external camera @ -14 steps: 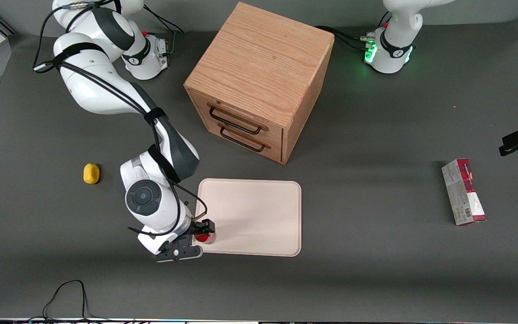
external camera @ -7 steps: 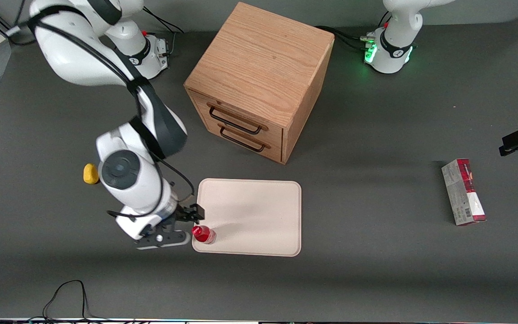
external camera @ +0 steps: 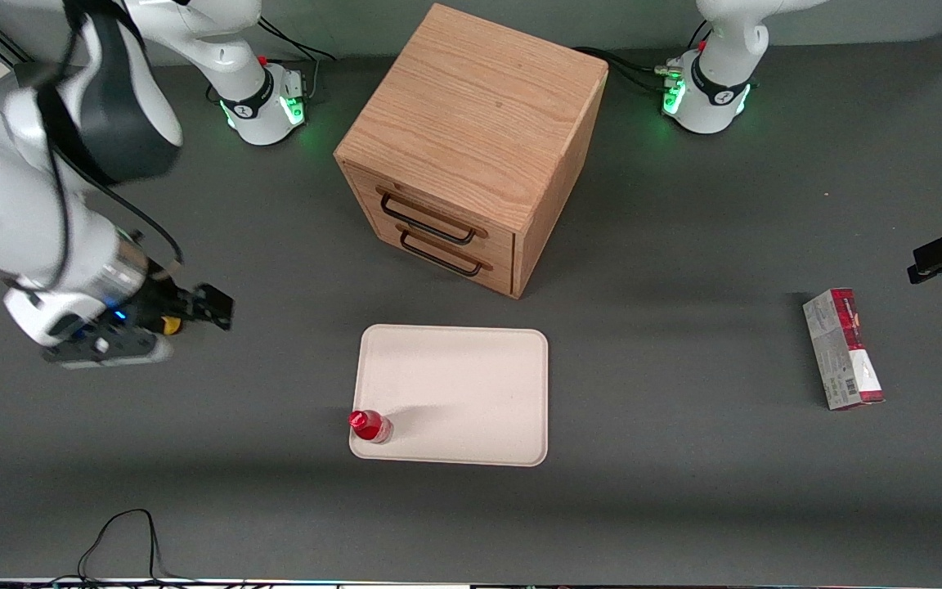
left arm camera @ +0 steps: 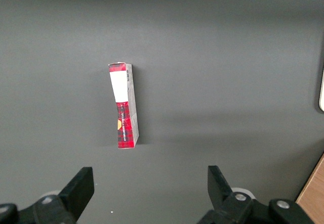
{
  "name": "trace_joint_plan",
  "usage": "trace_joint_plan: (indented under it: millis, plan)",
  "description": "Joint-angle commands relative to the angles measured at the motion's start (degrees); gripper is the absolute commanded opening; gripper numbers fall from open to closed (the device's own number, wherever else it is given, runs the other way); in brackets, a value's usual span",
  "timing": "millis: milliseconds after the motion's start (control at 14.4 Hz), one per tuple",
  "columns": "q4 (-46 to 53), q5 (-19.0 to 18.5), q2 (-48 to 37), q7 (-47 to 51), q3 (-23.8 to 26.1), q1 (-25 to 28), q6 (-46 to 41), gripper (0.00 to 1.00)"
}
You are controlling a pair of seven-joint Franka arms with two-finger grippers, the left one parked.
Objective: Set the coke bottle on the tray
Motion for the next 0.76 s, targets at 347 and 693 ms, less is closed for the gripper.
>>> trace_joint_plan:
  millis: [347, 693]
  plan:
    - [-7.7, 3.7, -14.5, -5.5, -7.7, -0.8, -8.8, 1.00]
    - [-6.0, 3.7, -15.0, -5.5, -7.7, -1.0, -12.5, 1.00]
